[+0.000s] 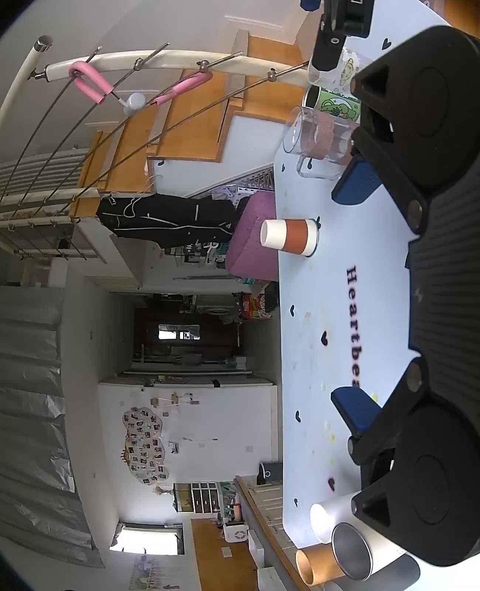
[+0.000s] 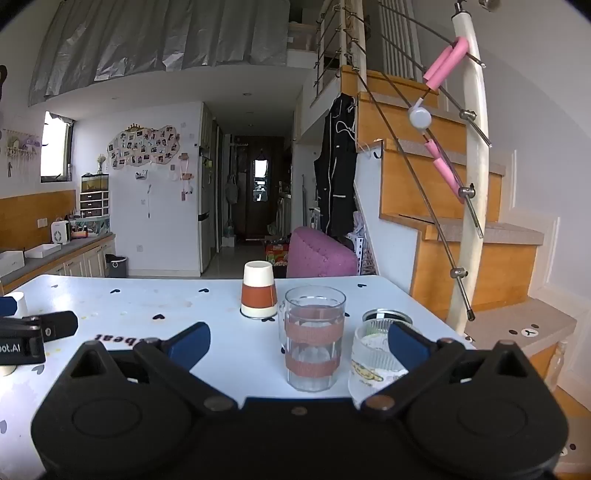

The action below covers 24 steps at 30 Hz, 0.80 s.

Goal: Flip cup upright

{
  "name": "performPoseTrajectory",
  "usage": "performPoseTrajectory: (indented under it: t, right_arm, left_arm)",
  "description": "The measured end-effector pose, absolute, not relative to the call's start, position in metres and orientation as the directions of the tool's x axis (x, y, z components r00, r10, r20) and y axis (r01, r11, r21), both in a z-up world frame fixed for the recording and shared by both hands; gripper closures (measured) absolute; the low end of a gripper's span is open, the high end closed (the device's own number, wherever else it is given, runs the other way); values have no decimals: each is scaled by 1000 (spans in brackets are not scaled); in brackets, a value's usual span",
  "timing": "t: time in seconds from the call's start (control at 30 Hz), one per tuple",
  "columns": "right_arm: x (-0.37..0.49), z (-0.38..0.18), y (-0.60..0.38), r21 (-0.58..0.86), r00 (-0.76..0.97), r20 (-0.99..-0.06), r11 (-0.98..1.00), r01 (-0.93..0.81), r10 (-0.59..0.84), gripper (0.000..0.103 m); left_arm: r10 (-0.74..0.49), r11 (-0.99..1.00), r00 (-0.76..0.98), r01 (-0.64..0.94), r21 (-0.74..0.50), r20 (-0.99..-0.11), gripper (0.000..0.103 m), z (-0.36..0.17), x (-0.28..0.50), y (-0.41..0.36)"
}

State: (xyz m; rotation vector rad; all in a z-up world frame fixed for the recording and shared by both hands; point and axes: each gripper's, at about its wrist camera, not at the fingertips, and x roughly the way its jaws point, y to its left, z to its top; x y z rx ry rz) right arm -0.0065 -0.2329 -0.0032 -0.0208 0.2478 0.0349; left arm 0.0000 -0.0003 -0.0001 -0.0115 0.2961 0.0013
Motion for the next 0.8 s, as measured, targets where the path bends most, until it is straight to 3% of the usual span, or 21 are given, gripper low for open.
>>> performPoseTrajectory:
  t: [0.8]
  right_arm:
    - [-6, -5, -231, -15, 968, -250, 999, -37, 32, 0]
  left_arm:
    - [-4, 1000, 956, -1, -20, -294, 0, -1, -1, 2]
